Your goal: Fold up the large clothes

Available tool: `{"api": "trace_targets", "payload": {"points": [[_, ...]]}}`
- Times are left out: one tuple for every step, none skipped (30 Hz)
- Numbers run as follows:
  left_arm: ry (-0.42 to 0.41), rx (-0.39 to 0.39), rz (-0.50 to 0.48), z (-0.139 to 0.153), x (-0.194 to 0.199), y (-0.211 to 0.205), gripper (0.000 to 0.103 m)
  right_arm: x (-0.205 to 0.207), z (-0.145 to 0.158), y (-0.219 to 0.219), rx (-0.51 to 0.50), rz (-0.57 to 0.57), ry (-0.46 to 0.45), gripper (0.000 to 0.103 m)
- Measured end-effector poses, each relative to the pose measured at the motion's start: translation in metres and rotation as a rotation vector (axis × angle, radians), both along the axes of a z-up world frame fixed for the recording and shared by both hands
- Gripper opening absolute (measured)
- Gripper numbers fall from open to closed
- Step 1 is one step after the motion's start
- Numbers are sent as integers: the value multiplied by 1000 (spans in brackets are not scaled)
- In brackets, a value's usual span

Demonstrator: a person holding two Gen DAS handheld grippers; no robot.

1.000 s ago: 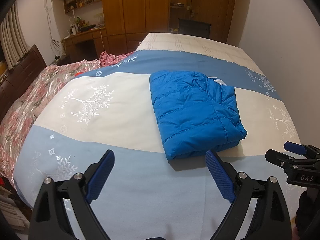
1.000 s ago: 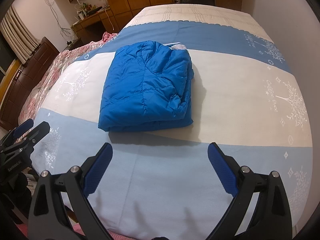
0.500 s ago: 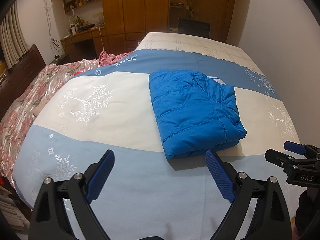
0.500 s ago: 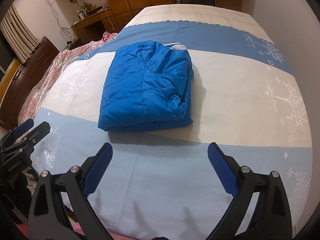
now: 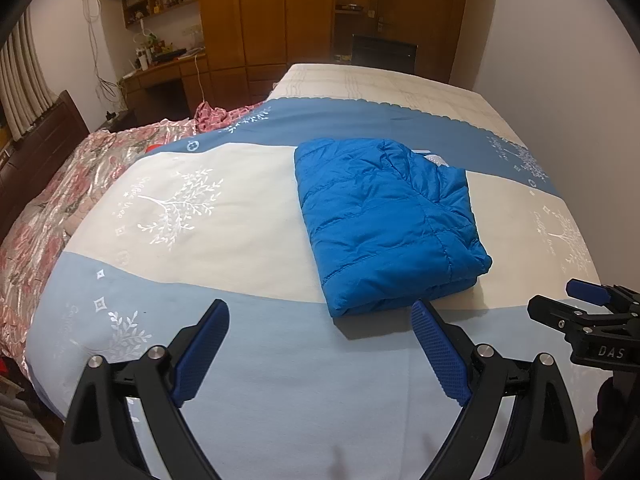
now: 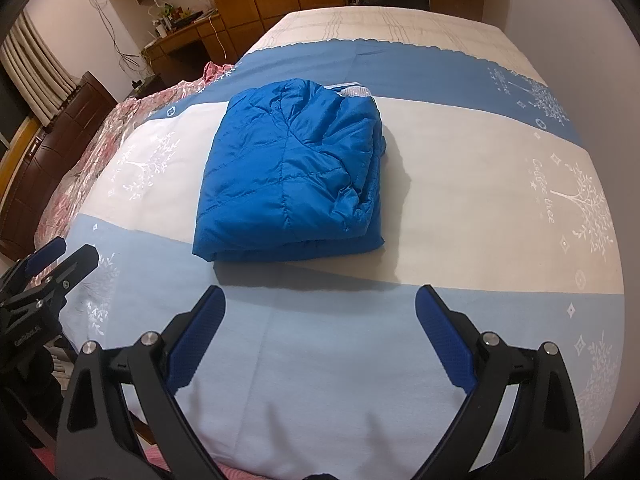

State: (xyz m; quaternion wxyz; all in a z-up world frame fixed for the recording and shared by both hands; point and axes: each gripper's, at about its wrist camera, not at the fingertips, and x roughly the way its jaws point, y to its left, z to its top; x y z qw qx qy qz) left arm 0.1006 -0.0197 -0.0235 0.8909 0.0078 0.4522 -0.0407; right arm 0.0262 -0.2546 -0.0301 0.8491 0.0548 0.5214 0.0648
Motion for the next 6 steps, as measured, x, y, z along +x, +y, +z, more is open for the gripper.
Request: {"api": "trace_targets", "payload": {"points": [[2,0,0,0,1,0,93,0,0,0,1,1,0,95],[3,-1,1,0,1,1,93,0,0,0,0,2,0,95],[4,0,2,0,1,1,93,0,0,0,0,2,0,95],[4,1,1,0,2,1,93,0,0,0,-1,2,0,95],[4,1,1,0,2,1,93,0,0,0,0,2,0,95],[4,0,0,0,2,1,93,0,0,0,0,3,0,95]]}}
